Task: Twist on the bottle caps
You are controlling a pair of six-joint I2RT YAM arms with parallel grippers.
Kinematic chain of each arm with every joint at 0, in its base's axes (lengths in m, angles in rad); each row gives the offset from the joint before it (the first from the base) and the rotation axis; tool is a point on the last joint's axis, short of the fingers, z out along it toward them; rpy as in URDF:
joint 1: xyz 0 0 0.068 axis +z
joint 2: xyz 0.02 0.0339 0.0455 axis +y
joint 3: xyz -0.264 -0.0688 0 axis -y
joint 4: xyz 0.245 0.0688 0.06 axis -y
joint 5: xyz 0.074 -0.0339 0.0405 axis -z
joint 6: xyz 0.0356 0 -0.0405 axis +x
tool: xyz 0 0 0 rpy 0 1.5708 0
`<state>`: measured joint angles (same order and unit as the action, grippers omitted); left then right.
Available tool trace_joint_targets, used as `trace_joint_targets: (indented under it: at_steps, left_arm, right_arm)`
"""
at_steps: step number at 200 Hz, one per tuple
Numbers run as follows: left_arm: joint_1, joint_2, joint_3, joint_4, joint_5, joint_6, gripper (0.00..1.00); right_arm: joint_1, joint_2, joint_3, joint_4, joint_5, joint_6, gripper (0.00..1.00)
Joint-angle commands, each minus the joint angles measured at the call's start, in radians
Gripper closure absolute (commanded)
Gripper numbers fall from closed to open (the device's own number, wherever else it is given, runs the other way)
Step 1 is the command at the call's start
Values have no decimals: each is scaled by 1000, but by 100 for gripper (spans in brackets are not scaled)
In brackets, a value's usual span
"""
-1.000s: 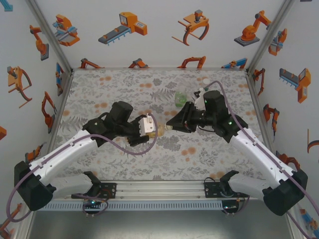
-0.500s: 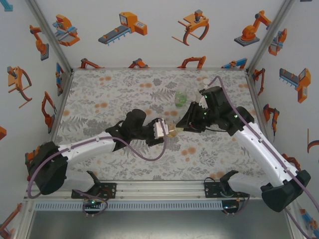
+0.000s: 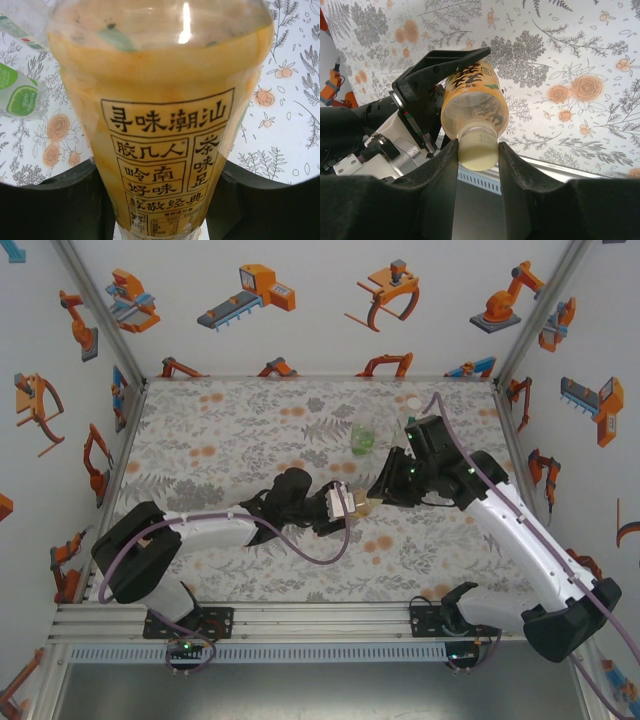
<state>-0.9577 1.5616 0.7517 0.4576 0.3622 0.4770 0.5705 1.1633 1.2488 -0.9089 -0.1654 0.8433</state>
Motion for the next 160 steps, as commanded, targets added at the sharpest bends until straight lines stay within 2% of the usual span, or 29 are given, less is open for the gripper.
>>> trace_joint_targets:
  at_steps: [1,41,88,107,160]
  left_arm:
    - [1,3,18,124,-34,-108,100]
    - [-16,66,-10,260,-3,-216,100]
    - [-26,88,-29,320,2,-221,100]
    - [-27,90,-25,318,4,-226,100]
    - [-3,70,-19,289,-98,-254,100]
  right_arm:
    - [19,15,21,-48,16,-17,62]
    - [18,34,37,-41,8,-17,61]
    - [19,27,38,-39,33,-20,60]
    - [19,24,40,-35,45,-30,63]
    - [16,8,63,-48,67,-70,68]
